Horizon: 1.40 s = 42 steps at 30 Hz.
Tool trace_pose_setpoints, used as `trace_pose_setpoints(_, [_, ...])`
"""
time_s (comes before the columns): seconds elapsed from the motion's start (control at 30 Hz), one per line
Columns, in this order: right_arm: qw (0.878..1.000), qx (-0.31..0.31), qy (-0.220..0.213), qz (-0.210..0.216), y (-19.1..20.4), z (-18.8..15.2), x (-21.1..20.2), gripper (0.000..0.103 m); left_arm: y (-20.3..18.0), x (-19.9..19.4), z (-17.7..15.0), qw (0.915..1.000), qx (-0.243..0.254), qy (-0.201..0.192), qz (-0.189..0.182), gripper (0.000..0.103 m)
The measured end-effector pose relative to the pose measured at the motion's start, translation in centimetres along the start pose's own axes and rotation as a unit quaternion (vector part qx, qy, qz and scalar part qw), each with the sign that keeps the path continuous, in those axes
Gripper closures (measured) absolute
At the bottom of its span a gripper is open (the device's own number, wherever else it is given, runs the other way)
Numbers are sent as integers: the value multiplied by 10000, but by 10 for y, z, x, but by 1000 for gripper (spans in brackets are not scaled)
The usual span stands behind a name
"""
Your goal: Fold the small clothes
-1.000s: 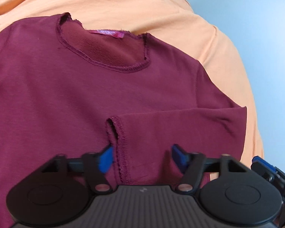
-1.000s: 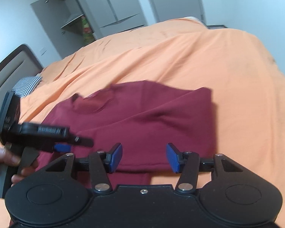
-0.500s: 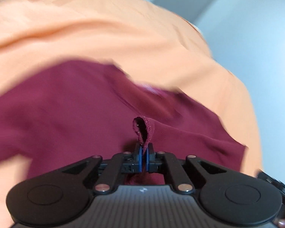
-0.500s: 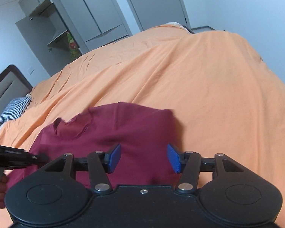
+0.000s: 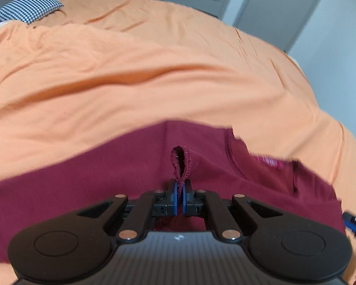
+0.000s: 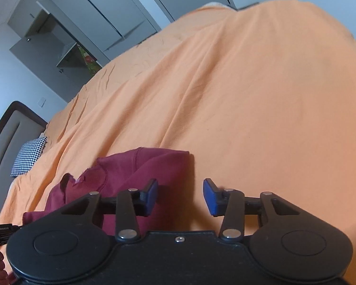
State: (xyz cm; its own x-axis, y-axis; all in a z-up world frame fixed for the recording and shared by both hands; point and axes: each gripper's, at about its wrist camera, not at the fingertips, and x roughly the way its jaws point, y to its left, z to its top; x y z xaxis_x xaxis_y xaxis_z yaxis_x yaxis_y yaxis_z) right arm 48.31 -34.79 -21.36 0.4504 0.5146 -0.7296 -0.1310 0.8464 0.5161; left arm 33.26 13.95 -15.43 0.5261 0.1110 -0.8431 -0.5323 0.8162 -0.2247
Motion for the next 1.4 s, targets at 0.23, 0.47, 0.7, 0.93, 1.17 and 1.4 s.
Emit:
trace_pose_setpoints(0.23, [9974,553,262,381,-15,-3,17,59,-3,14,22,9998,183,-45,-5,100])
trace_pose_setpoints(0.47, [9941,794,382,629,-12,-2,23,98,-11,23,14,9993,324,161,-53,100])
trace_pose_setpoints(0.7, [9989,271,367,117,-11,22,0,99,-20,44,1,9980,488,412,-5,100])
trace_pose_setpoints(0.93, [9971,597,473,-12,-15,3,-4,72,-15,53,0,9973,547,478,88,99])
trace_pose_setpoints(1.17, [9858,1253,888,682,-25,-39,-12,69,-13,54,0,9975,470,517,87,97])
trace_pose_setpoints(1.4, [9881,1111,1063,-32,-25,-41,-30,99,-17,59,0,9966,610,532,154,95])
